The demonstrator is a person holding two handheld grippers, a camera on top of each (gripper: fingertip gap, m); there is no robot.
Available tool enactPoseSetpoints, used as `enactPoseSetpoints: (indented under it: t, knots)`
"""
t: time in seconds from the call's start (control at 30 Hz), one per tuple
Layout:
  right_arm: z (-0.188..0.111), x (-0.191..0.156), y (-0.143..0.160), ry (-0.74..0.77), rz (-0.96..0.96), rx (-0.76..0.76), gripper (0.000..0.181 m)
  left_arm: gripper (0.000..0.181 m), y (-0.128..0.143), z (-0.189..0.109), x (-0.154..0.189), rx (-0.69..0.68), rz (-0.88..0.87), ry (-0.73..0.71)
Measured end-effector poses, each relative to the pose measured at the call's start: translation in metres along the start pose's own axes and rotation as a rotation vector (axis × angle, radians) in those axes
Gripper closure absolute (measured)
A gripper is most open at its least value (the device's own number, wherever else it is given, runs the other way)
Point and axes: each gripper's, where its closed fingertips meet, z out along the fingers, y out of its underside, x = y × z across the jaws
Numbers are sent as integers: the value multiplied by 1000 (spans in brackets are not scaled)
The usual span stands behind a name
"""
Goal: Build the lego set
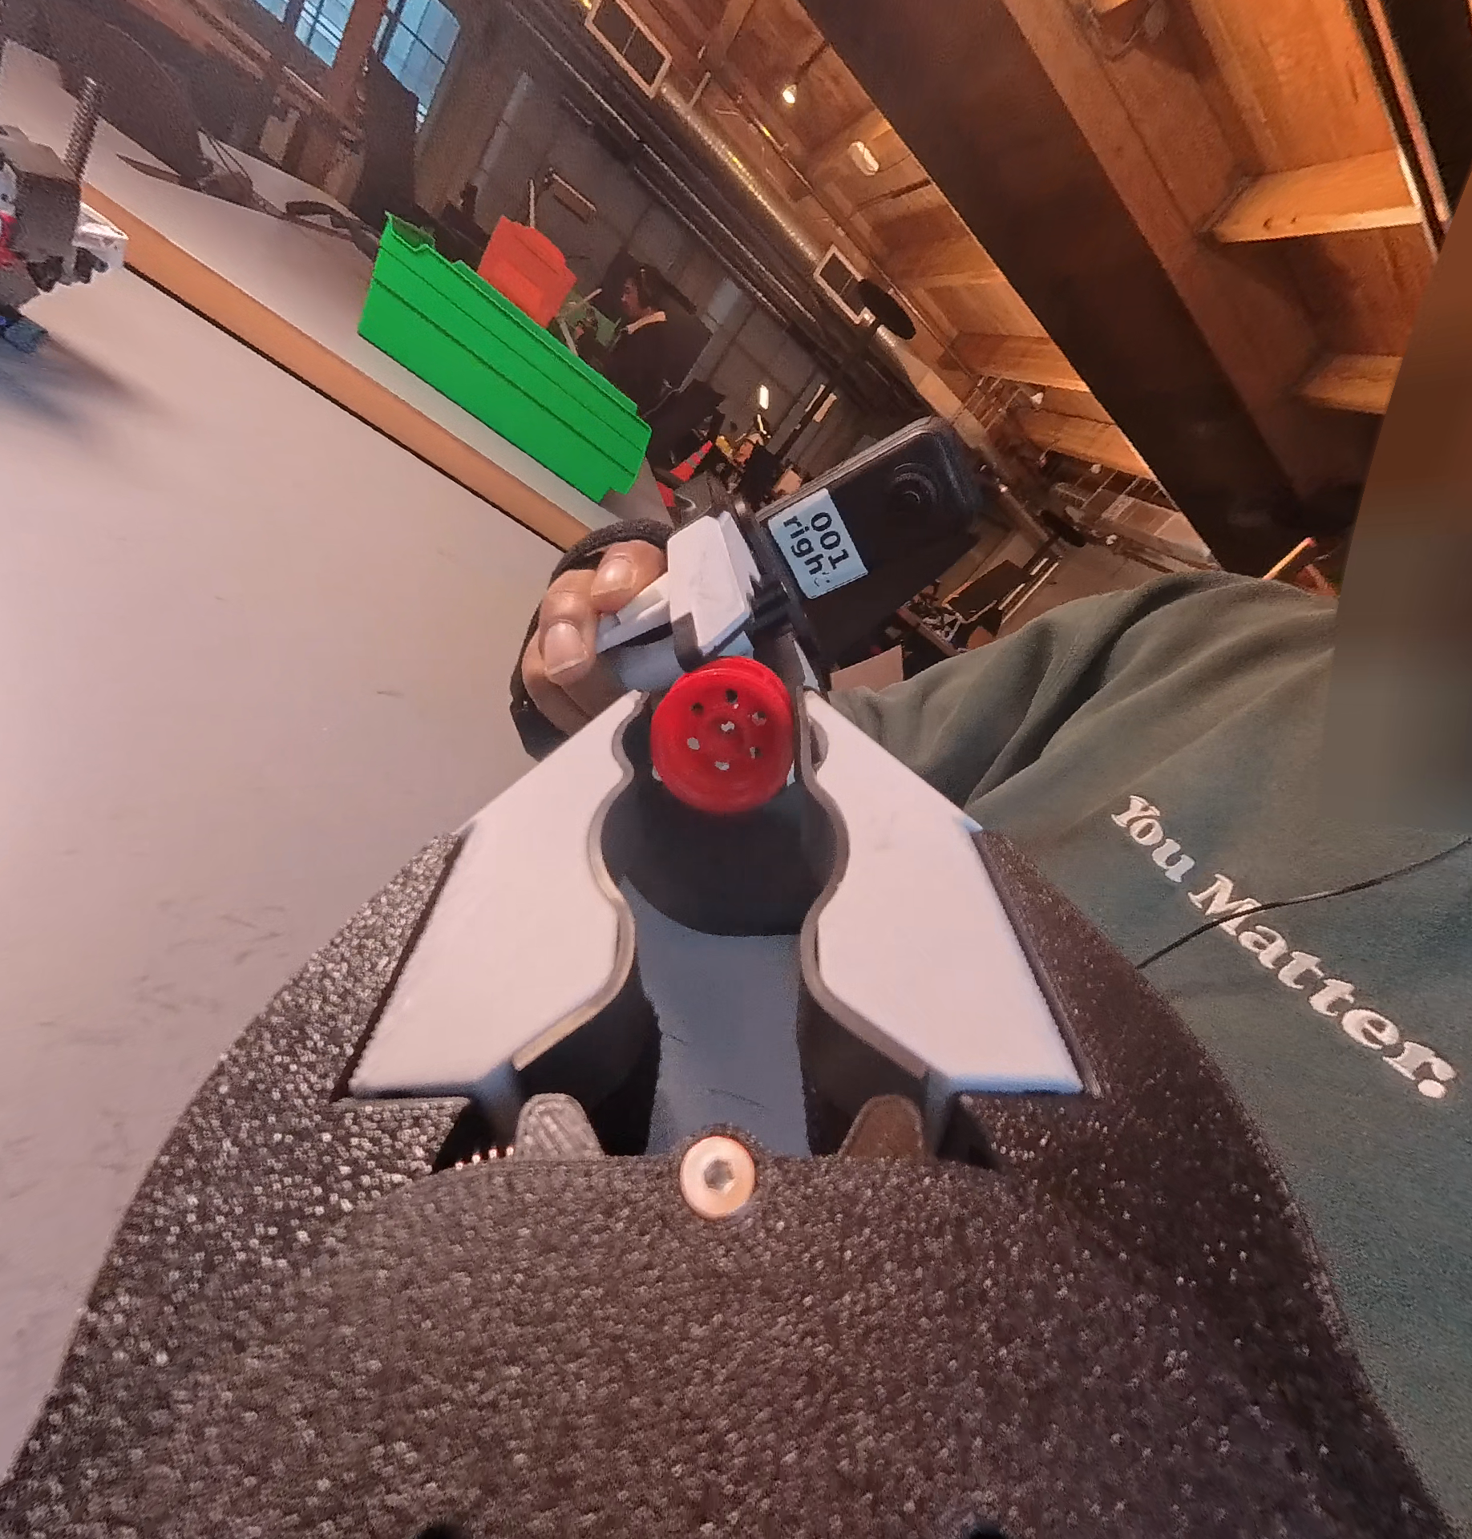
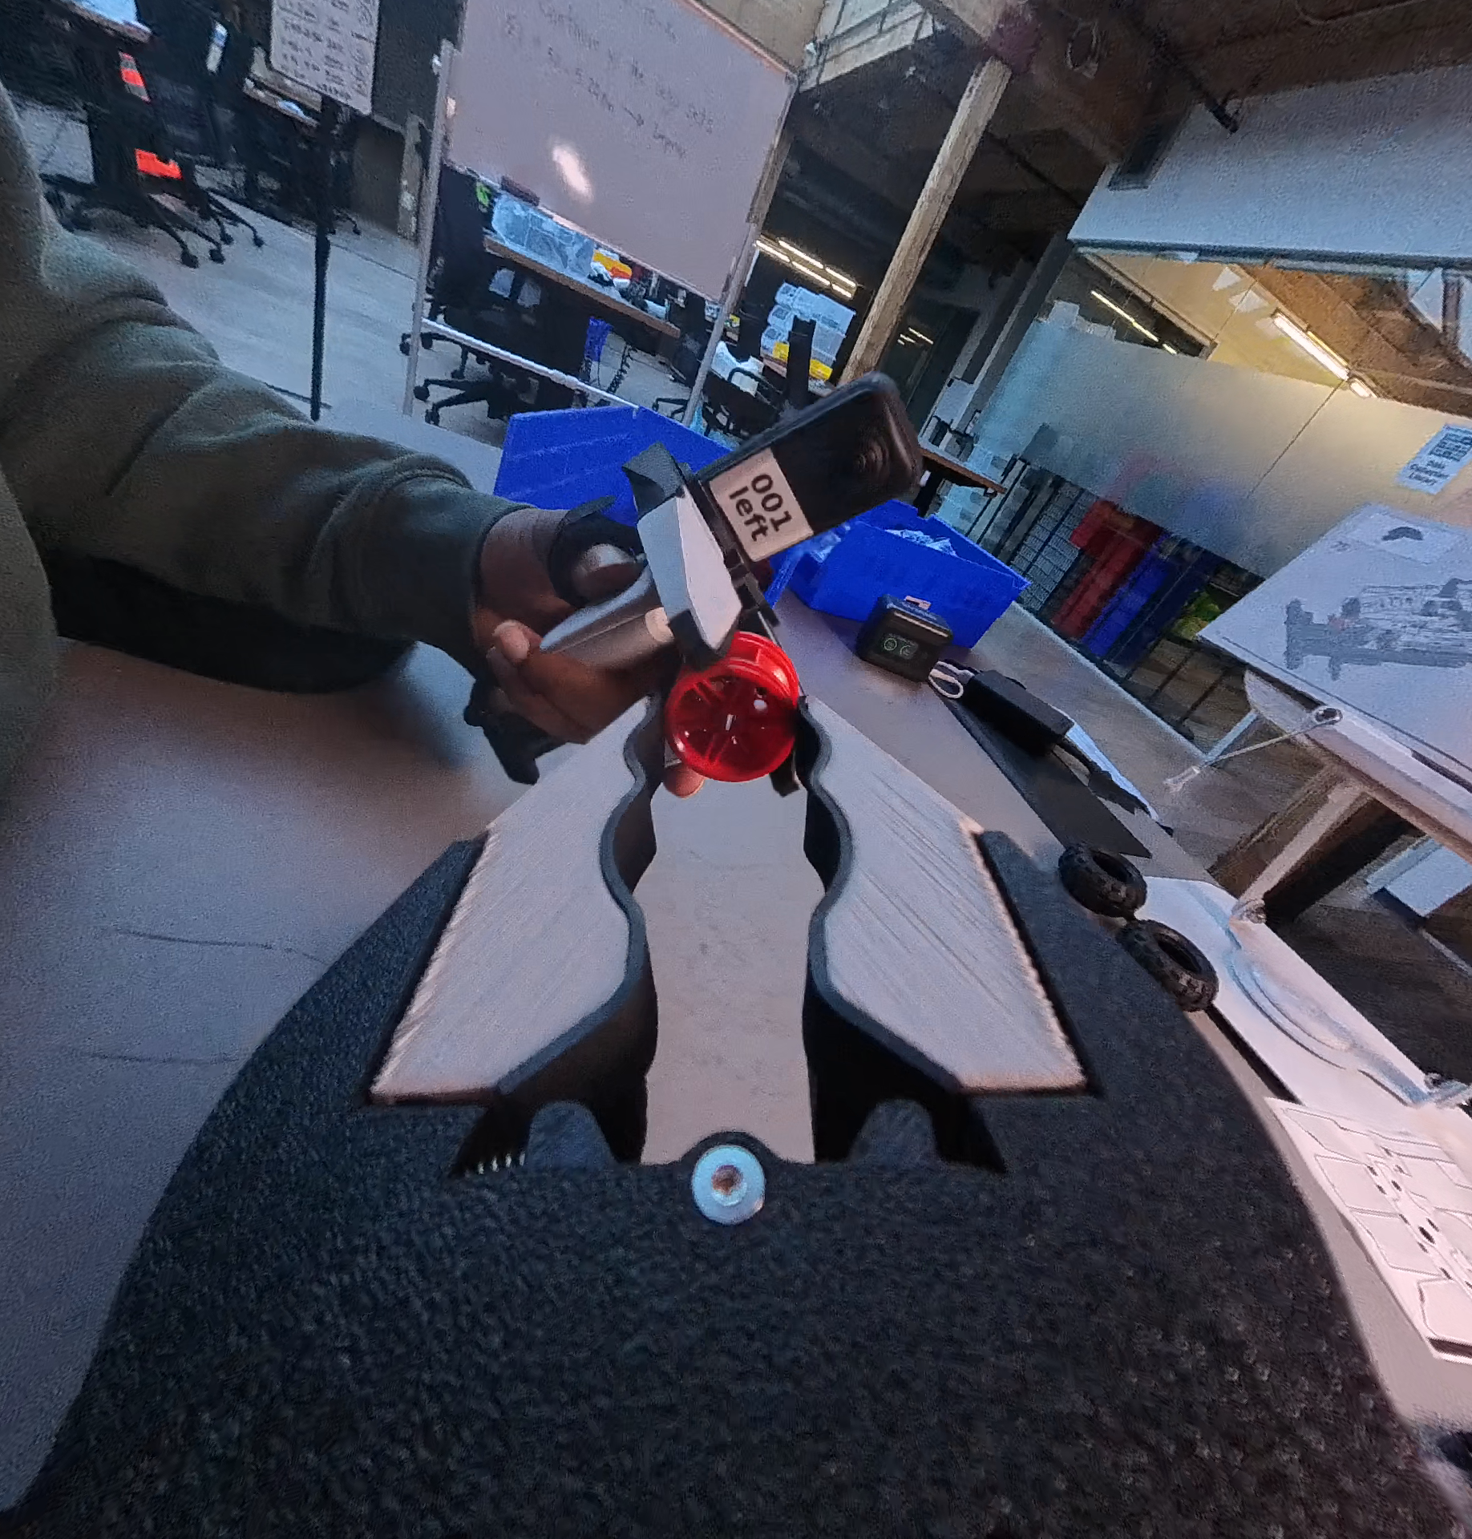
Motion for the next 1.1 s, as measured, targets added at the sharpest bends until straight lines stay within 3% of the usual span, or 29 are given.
enactPoseSetpoints:
  t: [0.23,0.4,0.53,0.7,0.8,0.87,0.93,1.03,1.1]
  knots:
    - [0,-2,3,11,-49,-11,151,149,-1,3,0,1,155,-101]
    - [4,-5,3,12,-77,-20,151,141,11,14,-2,-57,172,-127]
    - [3,-1,4,41,-107,-33,151,149,4,7,-1,-22,122,-92]
    - [3,6,7,92,-111,-59,150,149,-8,-4,-3,-27,191,-176]
    - [-4,22,4,106,56,-53,116,149,-58,-54,2,98,307,-373]
    - [-11,33,9,131,129,-75,105,149,-90,-120,-3,127,457,-714]
    - [-14,40,19,156,137,-114,105,149,-108,-197,-2,112,541,-1052]
    - [-10,38,31,151,147,-159,112,148,-110,-298,5,25,484,-1410]
    - [-5,32,39,132,147,-193,117,148,-96,-354,4,-129,424,-1596]
